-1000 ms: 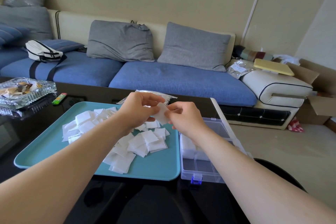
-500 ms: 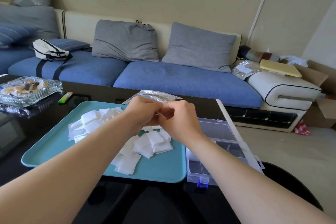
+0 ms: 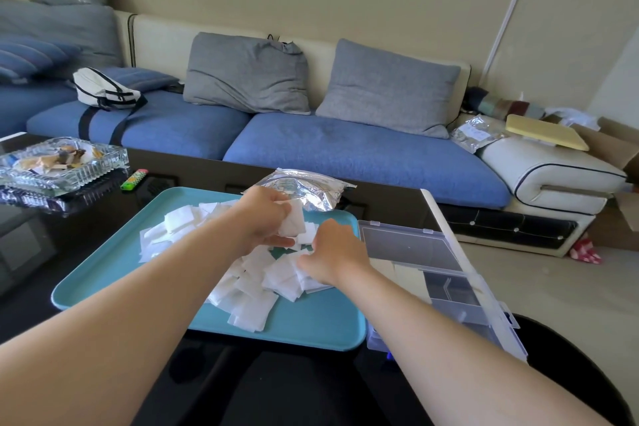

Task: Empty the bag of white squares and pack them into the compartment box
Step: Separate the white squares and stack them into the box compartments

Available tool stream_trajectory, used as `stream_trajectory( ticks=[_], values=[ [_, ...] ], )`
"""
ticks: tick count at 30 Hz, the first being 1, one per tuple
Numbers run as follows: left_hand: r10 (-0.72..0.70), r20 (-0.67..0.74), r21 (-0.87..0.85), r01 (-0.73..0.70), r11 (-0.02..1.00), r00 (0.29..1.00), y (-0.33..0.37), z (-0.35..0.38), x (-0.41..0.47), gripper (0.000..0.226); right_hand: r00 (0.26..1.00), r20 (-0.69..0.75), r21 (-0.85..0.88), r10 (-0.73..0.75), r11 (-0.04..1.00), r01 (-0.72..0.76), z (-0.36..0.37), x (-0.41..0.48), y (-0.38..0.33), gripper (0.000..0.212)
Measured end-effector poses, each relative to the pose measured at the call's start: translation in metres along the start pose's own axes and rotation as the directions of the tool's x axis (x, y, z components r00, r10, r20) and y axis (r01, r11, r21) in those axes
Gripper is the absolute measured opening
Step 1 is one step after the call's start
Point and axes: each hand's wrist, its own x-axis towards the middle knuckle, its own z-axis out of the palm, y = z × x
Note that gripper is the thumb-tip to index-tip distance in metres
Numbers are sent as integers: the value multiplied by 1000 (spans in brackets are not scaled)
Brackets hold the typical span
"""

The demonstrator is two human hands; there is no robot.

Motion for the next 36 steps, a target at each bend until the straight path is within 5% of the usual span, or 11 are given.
stream_trajectory(
  ticks=[5, 9, 14, 17, 23, 33, 36],
  values=[
    [82, -22, 46, -81, 996, 996, -3, -3, 7, 39, 994, 50, 117, 99, 988, -105, 1, 7, -5, 32],
    [129, -67, 124, -120, 985, 989, -5, -6, 11, 47, 989, 56, 299, 134, 943, -145, -5, 8, -2, 4],
    [158, -61, 123, -149, 981, 986, -6, -5, 8, 40, 998, 20, 606, 54, 793, -55, -29, 0, 8, 11],
    [163, 88, 60, -169, 984, 983, -5, -2, 5, 29, 999, -38, 737, 8, 676, 23, -46, -8, 8, 8],
    [184, 335, -10, -192, 981, 924, -4, 9, -2, 23, 969, -244, 678, 33, 721, 146, -46, -7, 21, 10],
    [177, 401, -103, -147, 984, 899, 7, 22, -19, 27, 898, -436, 475, -58, 833, 285, -45, -12, 32, 12],
    [240, 402, -69, -232, 970, 884, 5, 24, -21, 21, 889, -450, 439, -87, 845, 305, -46, -13, 34, 10]
  ],
)
